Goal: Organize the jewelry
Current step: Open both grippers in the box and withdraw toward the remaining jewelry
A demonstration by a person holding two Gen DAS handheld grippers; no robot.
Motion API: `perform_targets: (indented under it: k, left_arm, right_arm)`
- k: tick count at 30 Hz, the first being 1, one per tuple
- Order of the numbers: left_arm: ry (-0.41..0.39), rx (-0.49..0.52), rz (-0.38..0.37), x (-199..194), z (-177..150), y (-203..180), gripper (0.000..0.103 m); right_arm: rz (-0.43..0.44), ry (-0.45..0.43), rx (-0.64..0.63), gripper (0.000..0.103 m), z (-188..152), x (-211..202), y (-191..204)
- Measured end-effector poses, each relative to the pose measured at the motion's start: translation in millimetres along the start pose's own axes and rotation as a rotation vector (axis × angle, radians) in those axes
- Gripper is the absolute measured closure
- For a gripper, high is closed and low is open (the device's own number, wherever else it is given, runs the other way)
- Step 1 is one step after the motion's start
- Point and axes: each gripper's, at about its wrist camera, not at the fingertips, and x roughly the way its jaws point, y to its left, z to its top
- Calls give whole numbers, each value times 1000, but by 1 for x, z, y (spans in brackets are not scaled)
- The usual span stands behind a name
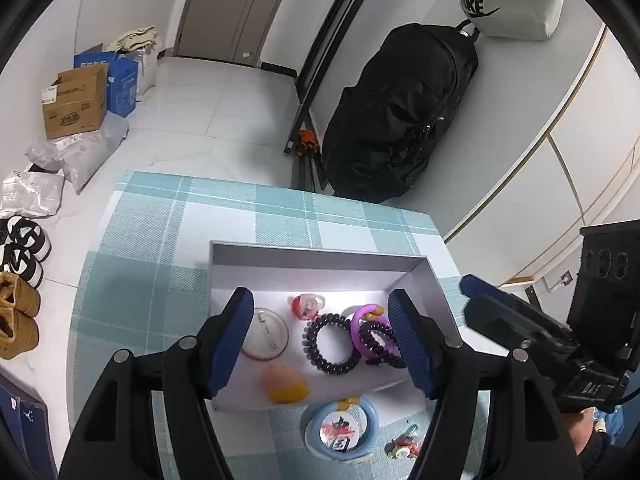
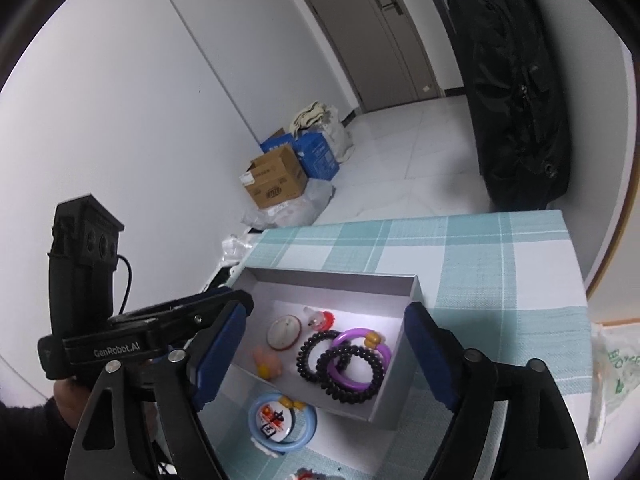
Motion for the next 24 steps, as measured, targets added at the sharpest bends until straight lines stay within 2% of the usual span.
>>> perform_targets:
  k: [2, 6, 15, 17, 19, 24]
  left_arm:
    - [-10, -3, 3, -4, -3, 1, 38]
    - [-29, -2, 16, -12, -10, 2, 38]
    - [-69, 15, 55, -35, -31, -5, 37]
    - [-72, 32, 70, -38, -37, -8, 35]
    - [-76, 40, 89, -41, -45, -9, 27]
    - [-80, 59, 126, -48, -58, -10, 25]
  right_arm:
    - [-4, -15, -1, 16, -1, -4, 1]
    - [-19, -42, 2, 7, -4, -14, 2]
    - [-39, -72, 47, 4, -26, -41, 7]
    - [-44, -71, 32, 2, -31, -45, 11]
    - [-46, -65, 27, 2, -37, -49, 13]
    - [-72, -38, 26, 2, -50, -54, 16]
